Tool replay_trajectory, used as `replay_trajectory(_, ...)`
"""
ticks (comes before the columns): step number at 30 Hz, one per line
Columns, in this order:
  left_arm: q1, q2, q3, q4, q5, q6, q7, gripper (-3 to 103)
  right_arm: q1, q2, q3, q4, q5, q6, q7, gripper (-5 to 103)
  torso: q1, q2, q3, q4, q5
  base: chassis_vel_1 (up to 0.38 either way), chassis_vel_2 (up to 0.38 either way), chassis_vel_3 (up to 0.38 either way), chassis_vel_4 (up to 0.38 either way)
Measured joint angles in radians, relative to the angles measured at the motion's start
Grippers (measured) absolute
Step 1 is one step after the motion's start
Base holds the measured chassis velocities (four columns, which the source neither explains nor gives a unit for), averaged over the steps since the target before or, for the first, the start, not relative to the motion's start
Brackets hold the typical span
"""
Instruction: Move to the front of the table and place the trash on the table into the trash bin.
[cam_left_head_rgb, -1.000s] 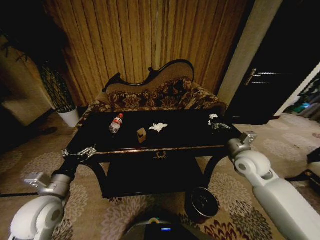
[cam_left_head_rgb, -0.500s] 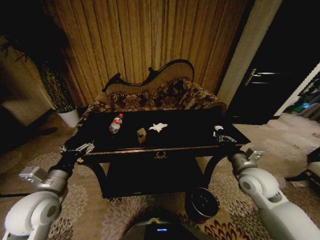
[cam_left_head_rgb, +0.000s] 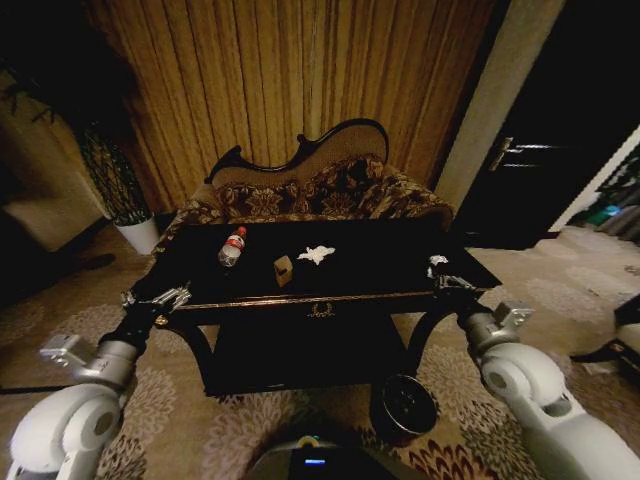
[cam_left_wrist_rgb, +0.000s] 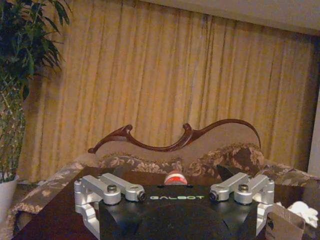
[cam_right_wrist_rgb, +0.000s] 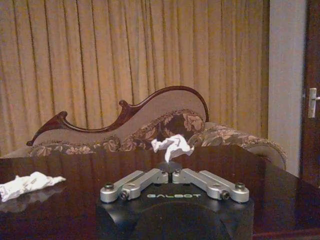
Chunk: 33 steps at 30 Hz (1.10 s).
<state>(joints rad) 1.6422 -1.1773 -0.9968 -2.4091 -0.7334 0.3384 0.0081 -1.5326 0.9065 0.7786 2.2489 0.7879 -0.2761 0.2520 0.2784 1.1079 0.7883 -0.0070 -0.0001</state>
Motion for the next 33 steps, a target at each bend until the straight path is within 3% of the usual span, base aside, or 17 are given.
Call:
replay_trajectory(19, 0.001, -0.012, 0.023, 0.014, 0.022, -0.001, 0.005, 100, -0.003, 0.022, -0.019, -0.012, -0.017, -0.001, 0.001, 0, 0.000, 0.000, 0.000, -0.0001, 0.0000, 0.087, -0.095, -0.091, 0.097)
replay_trajectory(33, 0.010, -0.015, 0.019, 0.001, 0.026, -0.004, 0.007, 100, -0.039, 0.093, -0.055, -0.084, -0.102, 0.043, -0.037, 0, 0.000, 0.000, 0.000, -0.0001, 0.0001, 0.086, -0.090, -0.079, 0.082)
